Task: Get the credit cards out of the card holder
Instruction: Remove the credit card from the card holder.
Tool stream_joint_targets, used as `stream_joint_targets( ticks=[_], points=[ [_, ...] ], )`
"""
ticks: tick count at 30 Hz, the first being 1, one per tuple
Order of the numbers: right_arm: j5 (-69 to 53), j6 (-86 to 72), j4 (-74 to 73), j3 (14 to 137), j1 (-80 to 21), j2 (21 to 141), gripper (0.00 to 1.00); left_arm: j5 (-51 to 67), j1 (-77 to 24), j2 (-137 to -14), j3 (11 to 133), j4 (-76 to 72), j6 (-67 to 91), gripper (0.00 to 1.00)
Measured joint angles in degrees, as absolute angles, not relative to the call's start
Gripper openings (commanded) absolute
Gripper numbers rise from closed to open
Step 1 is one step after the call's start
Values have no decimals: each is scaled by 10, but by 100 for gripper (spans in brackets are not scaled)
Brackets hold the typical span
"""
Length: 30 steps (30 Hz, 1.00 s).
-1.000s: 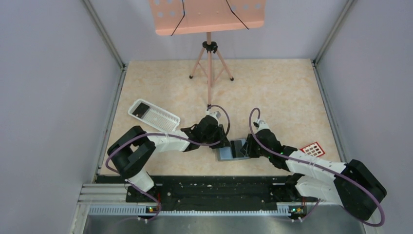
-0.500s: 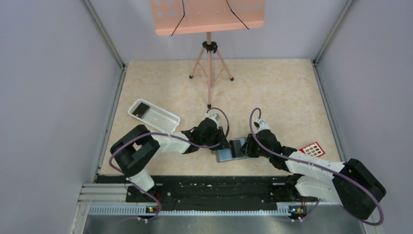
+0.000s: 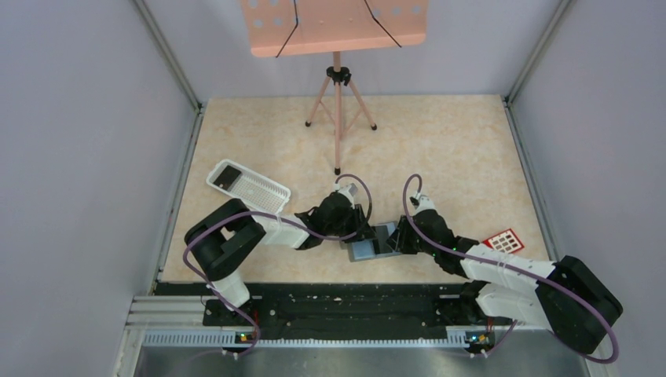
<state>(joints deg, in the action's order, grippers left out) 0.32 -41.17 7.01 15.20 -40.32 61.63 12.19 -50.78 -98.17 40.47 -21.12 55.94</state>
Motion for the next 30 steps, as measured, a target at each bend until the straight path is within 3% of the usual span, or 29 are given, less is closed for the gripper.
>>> stream_joint_targets(
  ticks=[17,20,23,30],
  points=[
    [3,-412,74,150,-403,616,26,130,-508,-992,401,-234,576,24],
    [3,-412,74,150,-403,616,26,130,-508,-992,400,-234,577,15],
    [4,-412,73,150,-403,615,26,130,-508,-992,397,-235,583,0],
    [5,-413,72,150,-402,615,27,131,-507,-991,392,-246,588,0]
  ],
)
